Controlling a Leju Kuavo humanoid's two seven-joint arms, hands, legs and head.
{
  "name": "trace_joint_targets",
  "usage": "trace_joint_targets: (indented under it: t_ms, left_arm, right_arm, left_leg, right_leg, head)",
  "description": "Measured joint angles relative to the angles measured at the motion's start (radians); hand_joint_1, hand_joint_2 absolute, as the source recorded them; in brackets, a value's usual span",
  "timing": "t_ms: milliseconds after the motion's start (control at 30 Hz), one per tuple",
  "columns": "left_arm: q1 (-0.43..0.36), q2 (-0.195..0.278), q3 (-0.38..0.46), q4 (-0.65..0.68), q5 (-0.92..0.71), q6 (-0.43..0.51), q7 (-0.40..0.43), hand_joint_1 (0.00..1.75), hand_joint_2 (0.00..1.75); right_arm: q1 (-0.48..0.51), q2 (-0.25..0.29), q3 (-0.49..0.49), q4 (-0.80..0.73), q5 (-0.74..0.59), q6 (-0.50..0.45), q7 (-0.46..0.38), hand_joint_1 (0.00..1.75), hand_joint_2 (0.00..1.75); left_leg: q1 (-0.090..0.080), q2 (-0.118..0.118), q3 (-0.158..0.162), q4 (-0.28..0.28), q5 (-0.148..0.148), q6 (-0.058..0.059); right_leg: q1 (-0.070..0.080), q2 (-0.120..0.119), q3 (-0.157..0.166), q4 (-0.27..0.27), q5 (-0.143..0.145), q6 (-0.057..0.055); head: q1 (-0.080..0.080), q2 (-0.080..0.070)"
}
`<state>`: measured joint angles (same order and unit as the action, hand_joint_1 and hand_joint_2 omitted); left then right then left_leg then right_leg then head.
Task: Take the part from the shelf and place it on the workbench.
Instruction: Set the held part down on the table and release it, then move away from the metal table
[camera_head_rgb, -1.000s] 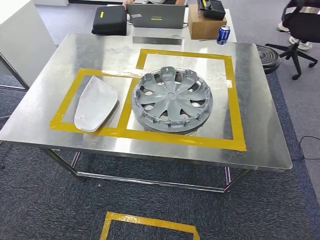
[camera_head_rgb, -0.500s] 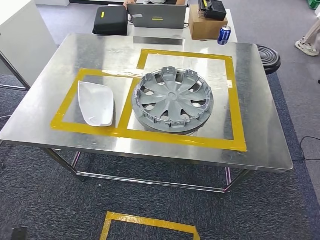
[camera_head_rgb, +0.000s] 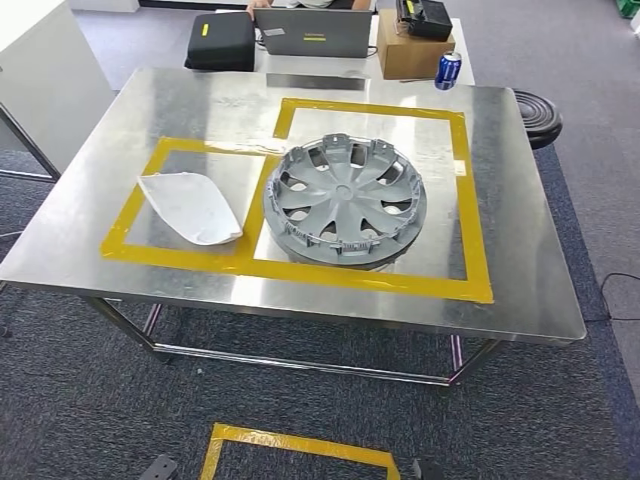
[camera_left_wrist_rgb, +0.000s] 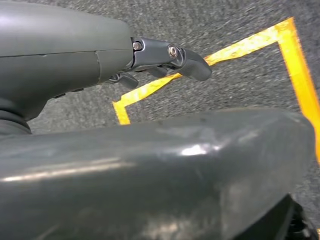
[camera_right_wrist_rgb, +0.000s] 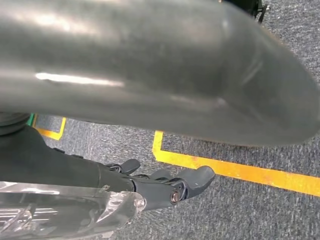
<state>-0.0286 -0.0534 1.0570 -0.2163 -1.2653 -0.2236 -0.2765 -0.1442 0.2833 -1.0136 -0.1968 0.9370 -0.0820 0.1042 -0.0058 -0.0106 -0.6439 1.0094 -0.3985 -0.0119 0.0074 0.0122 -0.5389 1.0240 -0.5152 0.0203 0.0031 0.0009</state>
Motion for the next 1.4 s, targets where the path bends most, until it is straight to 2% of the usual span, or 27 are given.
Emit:
trace_joint_targets:
  t_ms: [133,267,400,467,500,533,600,633,667,700,733,800,833,900,1000,1033,1067,1100,1133,1167,1200,1233,1267,1333,1367,1400]
  left_arm:
    - [0.000,-0.001,-0.002,0.002,0.023,0.009,0.005,0.00,0.00]
    - [-0.001,-0.002,0.001,0.004,0.045,-0.024,-0.005,0.00,0.00]
    - [0.000,-0.004,0.002,0.005,0.046,-0.032,0.000,0.00,0.00]
    - [-0.001,-0.007,0.002,0.005,0.041,-0.040,0.010,0.00,0.00]
    - [-0.001,-0.009,0.003,0.006,0.039,-0.045,0.014,0.00,0.00]
    - [-0.002,-0.012,0.003,0.006,0.038,-0.049,0.014,0.00,0.00]
    - [-0.003,-0.017,0.003,0.006,0.035,-0.051,0.013,0.00,0.00]
    - [-0.002,-0.020,0.003,0.006,0.033,-0.051,0.012,0.00,0.00]
    - [-0.002,-0.022,0.003,0.007,0.032,-0.050,0.011,0.00,0.00]
    - [-0.002,-0.025,0.003,0.007,0.031,-0.049,0.011,0.00,0.00]
    - [-0.001,-0.028,0.003,0.008,0.030,-0.048,0.011,0.00,0.00]
    - [-0.001,-0.032,0.003,0.008,0.029,-0.048,0.011,0.00,0.00]
    - [-0.001,-0.032,0.003,0.009,0.029,-0.048,0.011,0.00,0.00]
    - [-0.001,-0.031,0.003,0.009,0.029,-0.048,0.011,0.00,0.00]
    - [0.000,-0.032,0.003,0.009,0.030,-0.048,0.011,0.00,0.00]
    - [0.001,-0.033,0.003,0.009,0.029,-0.048,0.011,0.00,0.00]
    - [0.002,-0.033,0.003,0.009,0.028,-0.048,0.010,0.00,0.00]
    - [0.001,-0.034,0.002,0.010,0.021,-0.047,0.005,0.00,0.00]
    - [0.001,-0.035,-0.001,0.010,0.008,-0.043,-0.003,0.00,0.00]
    - [0.001,-0.035,-0.007,0.010,-0.011,-0.037,-0.018,0.00,0.00]
    - [0.002,-0.035,-0.015,0.010,-0.034,-0.027,-0.037,0.00,0.00]
    - [0.003,-0.036,-0.026,0.010,-0.052,-0.017,-0.057,0.00,0.00]
    - [0.004,-0.037,-0.035,0.011,-0.061,-0.007,-0.075,0.00,0.00]
    - [0.004,-0.037,-0.043,0.011,-0.042,0.004,-0.084,0.00,0.00]
    - [0.001,-0.036,-0.041,0.011,-0.018,0.007,-0.071,0.00,0.00]
    - [-0.001,-0.035,-0.035,0.011,0.002,0.010,-0.051,0.00,0.00]
  right_arm:
    - [-0.006,0.006,0.000,0.000,-0.011,-0.015,0.002,0.00,0.00]
    - [-0.011,0.010,0.002,0.000,-0.011,-0.036,-0.010,0.00,0.00]
    - [-0.012,0.013,0.011,0.000,-0.005,-0.050,-0.021,0.00,0.00]
    - [-0.014,0.015,0.019,0.000,0.004,-0.072,-0.041,0.00,0.00]
    - [-0.014,0.016,0.024,0.000,0.006,-0.083,-0.052,0.00,0.00]
    - [-0.015,0.017,0.028,0.000,0.007,-0.093,-0.062,0.00,0.00]
    - [-0.014,0.018,0.033,0.000,0.003,-0.103,-0.074,0.00,0.00]
    - [-0.013,0.018,0.034,0.000,0.002,-0.106,-0.078,0.00,0.00]
    - [-0.011,0.018,0.035,0.000,0.001,-0.107,-0.080,0.00,0.00]
    - [-0.009,0.018,0.035,0.000,0.000,-0.107,-0.081,0.00,0.00]
    - [-0.009,0.018,0.036,0.000,-0.001,-0.107,-0.082,0.00,0.00]
    - [-0.010,0.018,0.039,0.000,-0.001,-0.107,-0.083,0.00,0.00]
    - [-0.012,0.018,0.041,0.000,-0.001,-0.107,-0.083,0.00,0.00]
    - [-0.013,0.019,0.042,0.000,-0.001,-0.107,-0.084,0.00,0.00]
    - [-0.012,0.020,0.042,0.000,-0.001,-0.107,-0.084,0.00,0.00]
    - [-0.012,0.020,0.042,0.000,-0.001,-0.108,-0.084,0.00,0.00]
    - [-0.012,0.020,0.042,0.000,-0.002,-0.108,-0.084,0.00,0.00]
    - [-0.012,0.020,0.042,0.000,-0.004,-0.108,-0.084,0.00,0.00]
    - [-0.010,0.020,0.042,0.000,-0.009,-0.108,-0.084,0.00,0.00]
    - [-0.006,0.019,0.042,0.000,-0.016,-0.108,-0.084,0.00,0.00]
    - [-0.001,0.018,0.042,0.000,-0.024,-0.107,-0.084,0.00,0.00]
    - [0.006,0.015,0.041,0.000,-0.030,-0.105,-0.085,0.00,0.00]
    - [0.014,0.012,0.041,0.000,-0.033,-0.100,-0.087,0.00,0.00]
    - [0.031,0.002,0.039,0.000,-0.031,-0.089,-0.095,0.00,0.00]
    - [0.038,-0.003,0.039,0.000,-0.027,-0.085,-0.103,0.00,0.00]
    - [0.044,-0.008,0.040,0.000,-0.019,-0.085,-0.114,0.00,0.00]
  left_leg:
    - [-0.001,0.000,0.000,0.000,-0.002,0.002]
    - [-0.006,0.000,0.000,0.003,-0.005,0.008]
    - [-0.012,0.000,0.001,0.006,-0.010,0.018]
    - [-0.008,0.001,0.007,-0.002,-0.006,0.025]
    - [-0.004,0.002,0.010,-0.007,-0.003,0.028]
    - [0.001,0.003,0.013,-0.012,-0.001,0.030]
    - [0.004,0.004,0.015,-0.013,-0.001,0.031]
    - [0.005,0.004,0.015,-0.013,0.000,0.031]
    - [0.005,0.004,0.014,-0.013,0.001,0.029]
    - [0.007,0.004,0.014,-0.013,0.002,0.027]
    - [0.008,0.004,0.013,-0.013,0.004,0.024]
    - [0.012,0.003,0.012,-0.013,0.009,0.016]
    - [0.013,0.003,0.012,-0.013,0.012,0.011]
    - [0.011,0.001,0.012,-0.013,0.020,-0.001]
    - [0.014,0.000,0.008,-0.018,0.033,-0.022]
    - [0.015,0.000,0.001,-0.010,0.017,-0.028]
    - [0.016,0.001,-0.011,0.017,-0.015,-0.033]
    - [0.016,0.001,-0.028,0.066,-0.063,-0.037]
    - [0.016,0.001,-0.049,0.133,-0.115,-0.040]
    - [0.016,0.001,-0.066,0.200,-0.155,-0.042]
    - [0.016,0.001,-0.073,0.248,-0.175,-0.043]
    - [0.016,0.001,-0.063,0.263,-0.174,-0.043]
    - [0.016,0.001,-0.033,0.240,-0.157,-0.041]
    - [0.017,0.001,0.071,0.111,-0.117,-0.039]
    - [0.016,0.000,0.120,0.041,-0.109,-0.035]
    - [0.016,-0.001,0.152,-0.009,-0.108,-0.031]
  right_leg:
    - [-0.001,0.000,0.001,-0.001,-0.001,0.002]
    - [-0.006,0.000,0.002,-0.001,-0.004,0.006]
    - [-0.012,0.000,0.006,-0.003,-0.006,0.017]
    - [-0.011,0.000,0.012,-0.001,-0.012,0.024]
    - [-0.010,-0.001,0.009,0.014,-0.026,0.028]
    - [-0.009,-0.002,-0.002,0.050,-0.053,0.031]
    - [-0.011,-0.003,-0.053,0.172,-0.123,0.038]
    - [-0.013,-0.003,-0.079,0.231,-0.147,0.041]
    - [-0.015,-0.003,-0.092,0.263,-0.152,0.043]
    - [-0.016,-0.003,-0.086,0.256,-0.137,0.044]
    - [-0.017,-0.004,-0.061,0.209,-0.105,0.046]
    - [-0.021,-0.005,0.008,0.074,-0.043,0.049]
    - [-0.020,-0.004,0.034,0.026,-0.024,0.048]
    - [-0.017,0.001,0.047,-0.008,-0.010,0.038]
    - [-0.014,0.004,0.026,-0.007,0.005,0.007]
    - [-0.015,0.003,0.019,-0.008,0.013,-0.004]
    - [-0.016,0.001,0.011,-0.009,0.023,-0.013]
    - [-0.017,0.000,0.001,-0.009,0.033,-0.019]
    - [-0.016,-0.001,-0.010,-0.009,0.043,-0.022]
    - [-0.015,-0.002,-0.023,-0.008,0.053,-0.023]
    - [-0.014,-0.003,-0.035,-0.008,0.061,-0.022]
    - [-0.014,-0.004,-0.045,-0.007,0.068,-0.021]
    - [-0.014,-0.005,-0.055,-0.007,0.076,-0.019]
    - [-0.014,-0.005,-0.071,-0.006,0.089,-0.010]
    - [-0.013,-0.004,-0.077,-0.005,0.096,-0.005]
    - [-0.011,-0.003,-0.080,-0.004,0.102,0.001]
  head:
    - [0.000,0.000]
    - [0.000,0.000]
    - [0.000,0.000]
    - [0.000,0.000]
    - [0.001,0.000]
    - [0.003,0.000]
    - [0.005,0.000]
    - [0.005,0.000]
    - [0.005,0.000]
    - [0.005,0.000]
    - [0.005,0.000]
    - [0.005,0.000]
    - [0.005,0.000]
    - [0.004,0.000]
    - [0.002,0.000]
    - [0.001,0.000]
    - [-0.001,0.000]
    - [-0.003,0.000]
    - [-0.005,0.000]
    - [-0.006,0.000]
    - [-0.006,0.000]
    - [-0.006,0.000]
    - [-0.006,0.000]
    - [-0.007,0.000]
    - [-0.007,0.000]
    - [-0.007,0.000]
